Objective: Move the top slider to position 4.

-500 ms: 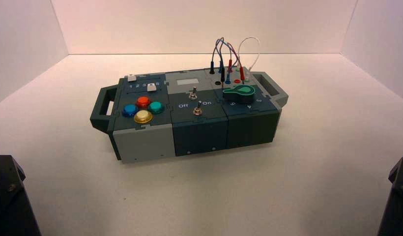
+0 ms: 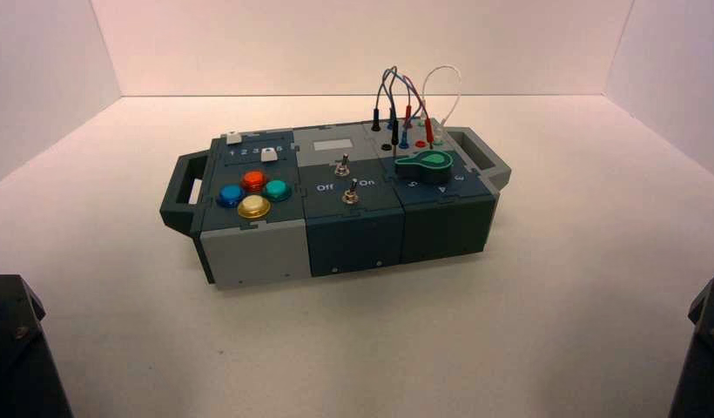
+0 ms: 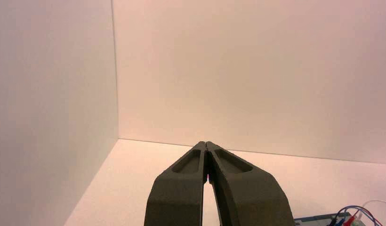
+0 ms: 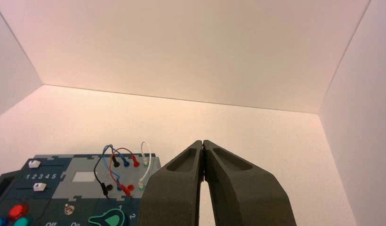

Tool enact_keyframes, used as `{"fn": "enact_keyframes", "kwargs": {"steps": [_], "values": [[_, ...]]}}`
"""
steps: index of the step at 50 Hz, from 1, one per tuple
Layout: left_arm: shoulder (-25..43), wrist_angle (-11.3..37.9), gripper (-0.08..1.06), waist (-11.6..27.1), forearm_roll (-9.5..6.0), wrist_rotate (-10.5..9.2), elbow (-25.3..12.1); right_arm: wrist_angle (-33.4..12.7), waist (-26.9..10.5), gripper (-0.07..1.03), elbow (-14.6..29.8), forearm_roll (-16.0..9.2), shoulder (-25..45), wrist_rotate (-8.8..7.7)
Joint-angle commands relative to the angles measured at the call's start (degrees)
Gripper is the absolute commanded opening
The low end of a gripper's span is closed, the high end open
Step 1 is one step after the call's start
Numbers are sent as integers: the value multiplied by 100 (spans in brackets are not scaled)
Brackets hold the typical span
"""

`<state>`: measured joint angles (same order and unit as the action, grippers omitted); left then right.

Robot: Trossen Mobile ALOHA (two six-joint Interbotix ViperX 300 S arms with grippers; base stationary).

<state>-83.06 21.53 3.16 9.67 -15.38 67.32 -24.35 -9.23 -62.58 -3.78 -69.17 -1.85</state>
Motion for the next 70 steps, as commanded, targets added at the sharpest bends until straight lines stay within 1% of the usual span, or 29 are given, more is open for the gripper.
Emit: {"fn": "enact_keyframes", "kwargs": {"steps": [1,10,12,16,17,18,20,24,25,27,29,31,32,34,37,43,48,52,55,61,70], "values": [[378,-35,-3,-26,-18,-9,-97,35,9,-2,105,-62,105,0],[817,9,-3,9,-123,-9,-123,26,0,-2,105,-79,211,9],[976,9,-3,62,-167,-9,-149,0,-35,-2,123,-114,290,0],[1090,18,-3,114,-185,-9,-158,-26,-97,-2,158,-176,378,-9],[1195,44,-3,202,-202,-26,-167,-70,-237,-2,202,-237,536,-18],[1283,79,-3,316,-220,-26,-176,-141,-466,-2,272,-290,721,-18],[1318,88,-3,378,-220,-26,-167,-193,-624,-2,299,-325,826,-18],[1459,88,-3,527,-220,-44,-185,-290,-1187,-2,422,-387,1178,-9],[1477,88,-3,536,-220,-44,-185,-299,-1266,-2,439,-404,1213,-18],[1556,97,-3,615,-229,-70,-193,-325,-1573,-2,492,-492,1397,-9],[1573,88,-3,633,-229,-79,-193,-334,-1635,-2,501,-510,1450,-9],[1661,97,-3,686,-229,-88,-202,-325,-1828,-2,554,-545,1591,0],[1881,97,-3,782,-229,-88,-237,-308,-2136,-2,659,-624,1854,9],[2039,88,-3,817,-229,-79,-272,-264,-2294,-2,738,-659,2021,9],[2276,97,-3,826,-229,-70,-325,-202,-2435,-2,853,-668,2259,18],[2698,149,-3,861,-229,-70,-404,-123,-2593,-2,1072,-668,2725,-18],[2988,185,-3,984,-237,-97,-501,-53,-2760,-2,1266,-650,3155,-62],[3120,176,-3,1063,-237,-97,-580,35,-2786,-2,1354,-642,3419,-114],[3226,149,-3,1107,-237,-141,-650,132,-2795,-2,1459,-642,3656,-149],[3375,44,-3,1107,-237,-229,-729,220,-2830,-2,1626,-633,4034,-167],[3718,-237,-3,1151,-255,-360,-721,387,-2830,-2,1784,-598,4377,-176]]}}
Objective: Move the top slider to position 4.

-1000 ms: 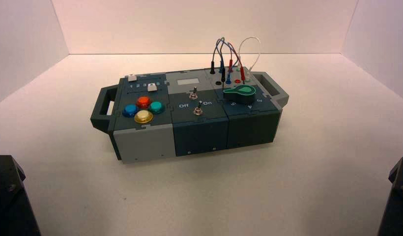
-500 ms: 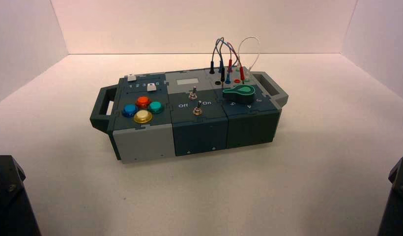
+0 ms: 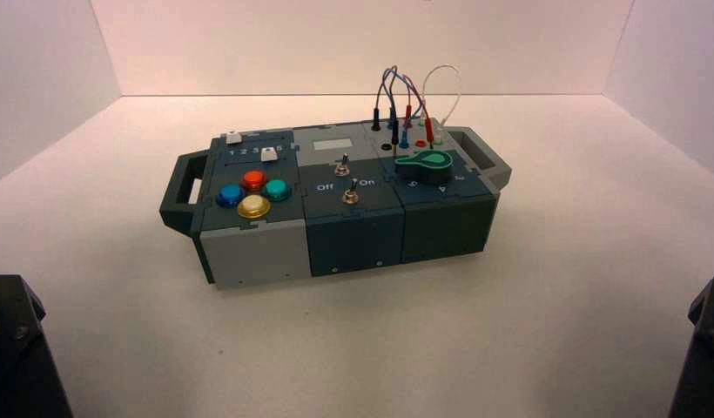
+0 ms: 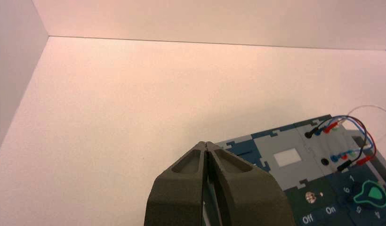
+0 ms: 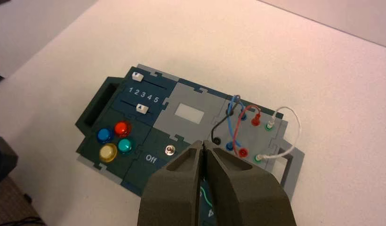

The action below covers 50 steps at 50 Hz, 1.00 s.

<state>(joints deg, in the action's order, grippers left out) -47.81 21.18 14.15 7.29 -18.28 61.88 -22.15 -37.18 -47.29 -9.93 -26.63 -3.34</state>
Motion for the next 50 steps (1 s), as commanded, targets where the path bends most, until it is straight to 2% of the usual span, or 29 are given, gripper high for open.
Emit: {"fn": "enact_keyframes", "kwargs": {"steps": [1,13,23,36,50], "values": [[246,-255,-3,62,-18,-79,-176,185,-35,-2,264,18,149,-26],[1230,-686,-3,193,-35,-114,-211,272,-35,-2,501,18,615,-35],[2153,-1002,-3,334,-35,-132,-431,334,-35,-2,580,18,896,-35],[3270,-984,-3,554,-35,-132,-888,334,-35,-2,598,18,1055,-35],[3973,-905,-3,677,-35,-105,-1134,325,-35,-2,562,18,1072,-44]]}}
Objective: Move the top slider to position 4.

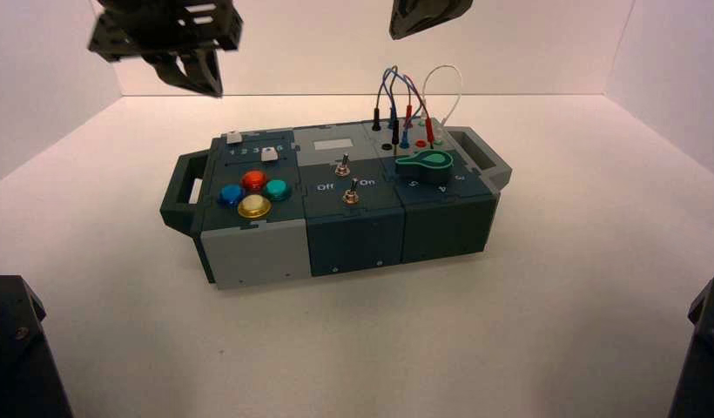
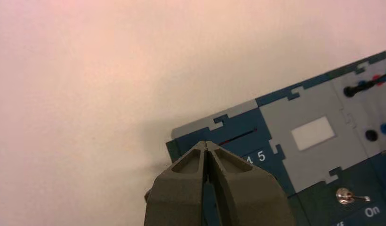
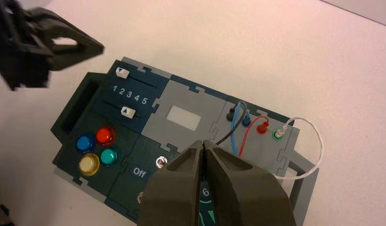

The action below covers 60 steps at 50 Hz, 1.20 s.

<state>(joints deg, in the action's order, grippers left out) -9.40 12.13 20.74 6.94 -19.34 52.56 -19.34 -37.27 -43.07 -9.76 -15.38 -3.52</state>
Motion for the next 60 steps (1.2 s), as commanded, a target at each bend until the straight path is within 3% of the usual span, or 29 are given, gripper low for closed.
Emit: {"fn": "enact_keyframes", "kwargs": {"steps": [1,16,25,32,60], "values": [[185,0,-3,18,18,0,-220,44,-26,-2,132,9,-53,-18],[580,343,-3,9,79,123,-483,18,-26,-2,123,9,-53,-26],[738,527,-3,0,211,211,-650,9,-26,-2,114,0,-62,-26],[800,835,-3,0,229,396,-765,0,-26,-2,114,9,-70,-26],[1125,932,-3,-62,272,650,-958,-9,-26,-2,114,0,-79,-18]]}}
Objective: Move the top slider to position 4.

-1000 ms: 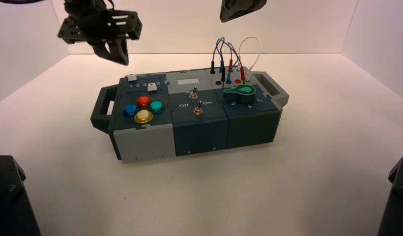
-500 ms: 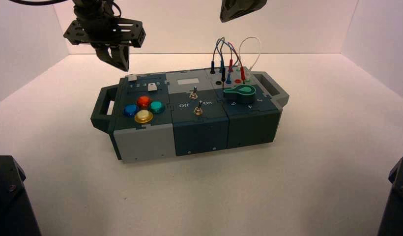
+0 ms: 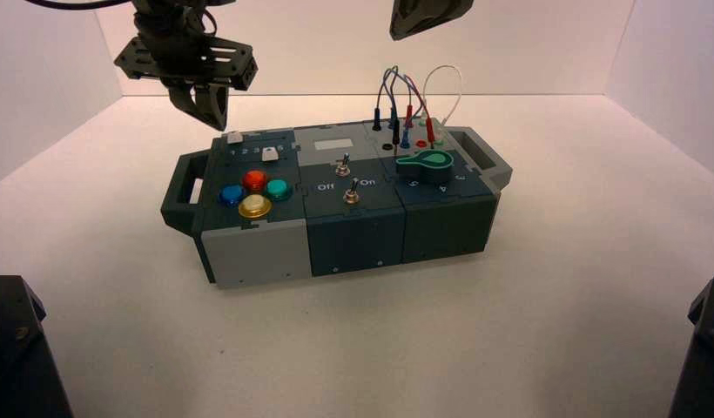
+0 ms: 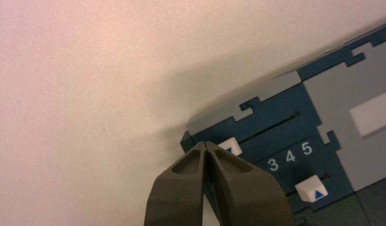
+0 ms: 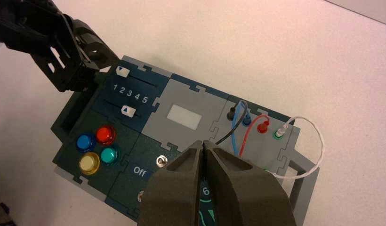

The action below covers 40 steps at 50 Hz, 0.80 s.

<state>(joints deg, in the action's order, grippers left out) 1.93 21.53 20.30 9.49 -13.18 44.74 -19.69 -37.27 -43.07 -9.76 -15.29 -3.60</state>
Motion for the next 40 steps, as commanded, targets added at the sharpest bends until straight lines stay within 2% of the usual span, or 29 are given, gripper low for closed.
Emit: {"fn": "enact_keyframes", "kwargs": {"steps": [1,23,40], "values": [[0,-9,-3,-18,18,35,-185,26,-26,-2,114,9,-88,-18],[141,79,-3,-18,18,132,-360,26,-26,-2,123,0,-79,-18],[281,167,-3,-18,18,202,-352,35,-18,-2,149,0,-62,-9]]}}
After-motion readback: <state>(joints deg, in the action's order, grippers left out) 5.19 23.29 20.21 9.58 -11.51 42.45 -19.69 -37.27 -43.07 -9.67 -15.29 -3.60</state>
